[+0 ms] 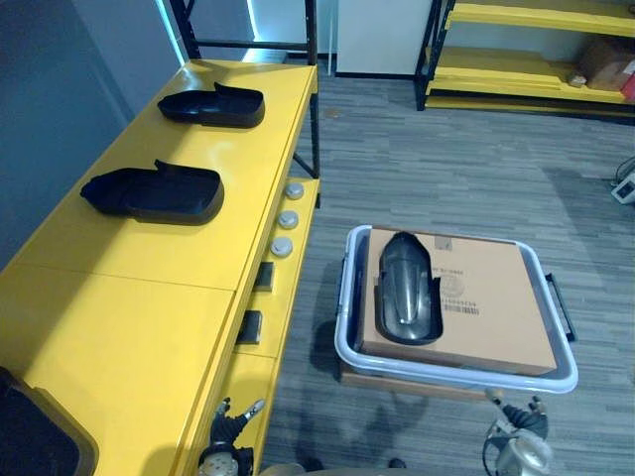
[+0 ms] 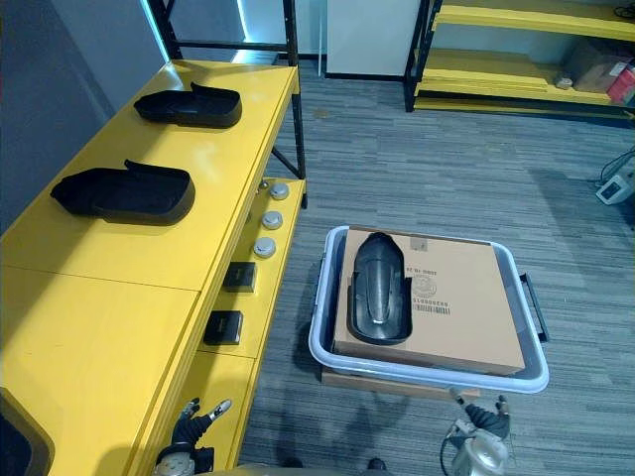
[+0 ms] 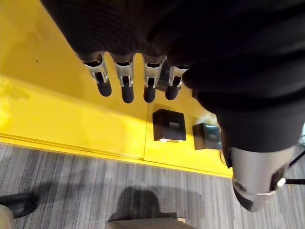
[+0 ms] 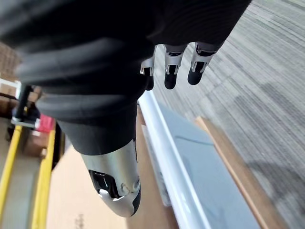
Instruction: Walk over and take plastic housings, then place them on the shelf
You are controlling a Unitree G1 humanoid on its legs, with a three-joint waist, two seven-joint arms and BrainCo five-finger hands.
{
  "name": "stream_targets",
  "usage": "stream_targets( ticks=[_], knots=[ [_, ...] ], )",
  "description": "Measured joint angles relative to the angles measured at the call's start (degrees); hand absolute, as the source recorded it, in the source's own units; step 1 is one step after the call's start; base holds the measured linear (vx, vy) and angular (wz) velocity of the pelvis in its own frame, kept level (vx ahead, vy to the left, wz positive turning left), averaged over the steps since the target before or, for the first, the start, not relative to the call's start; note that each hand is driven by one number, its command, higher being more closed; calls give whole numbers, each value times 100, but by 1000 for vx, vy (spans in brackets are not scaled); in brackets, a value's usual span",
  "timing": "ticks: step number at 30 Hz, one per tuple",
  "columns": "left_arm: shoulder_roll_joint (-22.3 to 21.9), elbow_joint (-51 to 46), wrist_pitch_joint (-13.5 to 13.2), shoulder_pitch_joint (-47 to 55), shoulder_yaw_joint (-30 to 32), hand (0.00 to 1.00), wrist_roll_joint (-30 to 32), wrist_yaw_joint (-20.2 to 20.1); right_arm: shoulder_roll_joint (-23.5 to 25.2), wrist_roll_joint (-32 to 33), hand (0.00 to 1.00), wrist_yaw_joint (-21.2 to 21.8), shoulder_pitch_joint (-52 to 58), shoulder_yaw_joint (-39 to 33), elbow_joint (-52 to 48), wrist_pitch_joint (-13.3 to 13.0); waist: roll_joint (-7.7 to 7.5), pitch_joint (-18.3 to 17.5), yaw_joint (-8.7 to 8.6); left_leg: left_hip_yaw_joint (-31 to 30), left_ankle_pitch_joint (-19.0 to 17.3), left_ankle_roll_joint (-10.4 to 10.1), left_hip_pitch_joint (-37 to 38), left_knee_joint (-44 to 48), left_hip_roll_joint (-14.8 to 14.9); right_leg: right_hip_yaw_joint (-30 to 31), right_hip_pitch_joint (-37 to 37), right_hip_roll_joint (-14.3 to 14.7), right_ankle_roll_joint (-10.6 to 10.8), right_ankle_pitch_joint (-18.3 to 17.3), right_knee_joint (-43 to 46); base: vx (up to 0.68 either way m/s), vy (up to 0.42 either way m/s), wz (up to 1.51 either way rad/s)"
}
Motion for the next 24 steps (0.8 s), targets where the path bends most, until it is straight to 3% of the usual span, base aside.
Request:
stream_targets(
  ticks=[4, 9, 14, 18, 24],
  knots=[
    [-2, -16, -9, 102, -7, 0, 2, -18, -119, -145, 0, -287, -182, 8, -1210, -60, -7, -5, -26, -37, 82, 128, -13, -175, 4, -18, -105, 32, 3, -3, -40, -134, -72, -8],
    [-6, -10, -14, 234, -103, 0, 13, -118, -221, -487, 0, -471, -509, 95, -2015, -112, -93, -43, -16, -127, 390, 132, -34, -529, -115, -200, -237, -69, 80, -134, -97, -150, -77, 4],
    [-8, -42, -83, 278, -180, 0, 11, -118, -395, -968, 0, -484, -885, 754, -2503, -156, -131, -38, -5, -314, 621, 69, -42, -851, -111, -351, -358, -52, 55, -93, -101, -109, -41, 14],
    [-1, -156, -105, 291, -182, 0, 3, -117, -438, -1518, 0, -479, -1290, 1176, -2392, -98, -148, -17, 20, -380, 689, 111, -215, -864, -143, -425, -452, -79, 76, -32, -126, -30, 1, 12],
    [-1, -351, -213, 261, -210, 0, -57, -77, -421, -2069, 0, -615, -2095, 1396, -1508, 359, -154, 293, 84, -460, 755, 201, -521, -764, -252, -481, -628, -180, 115, 61, -164, 29, 28, 11]
  ],
)
